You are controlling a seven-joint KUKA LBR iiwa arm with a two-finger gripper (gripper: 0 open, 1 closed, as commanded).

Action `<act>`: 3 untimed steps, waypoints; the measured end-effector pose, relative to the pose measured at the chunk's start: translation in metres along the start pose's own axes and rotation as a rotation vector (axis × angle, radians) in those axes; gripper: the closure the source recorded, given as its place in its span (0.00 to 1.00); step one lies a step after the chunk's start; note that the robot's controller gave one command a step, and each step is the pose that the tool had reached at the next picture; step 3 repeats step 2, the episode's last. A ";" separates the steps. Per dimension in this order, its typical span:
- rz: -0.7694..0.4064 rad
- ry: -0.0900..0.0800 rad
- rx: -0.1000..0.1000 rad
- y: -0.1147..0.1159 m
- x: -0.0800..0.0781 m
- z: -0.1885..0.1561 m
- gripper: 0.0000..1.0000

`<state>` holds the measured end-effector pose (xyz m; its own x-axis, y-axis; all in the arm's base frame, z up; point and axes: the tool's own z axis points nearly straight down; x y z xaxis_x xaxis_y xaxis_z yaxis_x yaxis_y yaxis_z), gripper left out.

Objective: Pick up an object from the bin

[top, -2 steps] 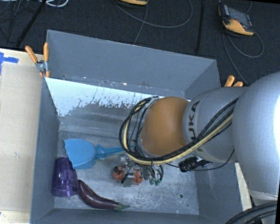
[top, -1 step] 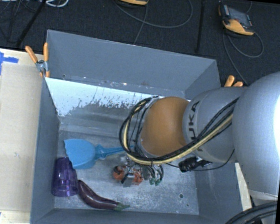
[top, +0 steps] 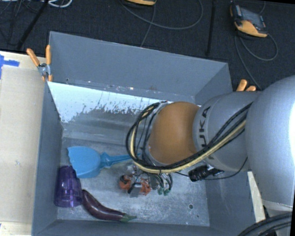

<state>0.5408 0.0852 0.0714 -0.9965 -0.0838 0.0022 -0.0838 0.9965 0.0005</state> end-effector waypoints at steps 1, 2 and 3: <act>-0.043 -0.006 0.000 0.006 -0.009 -0.042 1.00; -0.088 -0.004 0.001 -0.017 -0.007 -0.177 1.00; -0.088 -0.004 0.001 -0.017 -0.007 -0.177 1.00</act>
Offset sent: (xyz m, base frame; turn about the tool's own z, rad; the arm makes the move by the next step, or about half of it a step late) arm 0.0082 -0.0169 0.1766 -0.0888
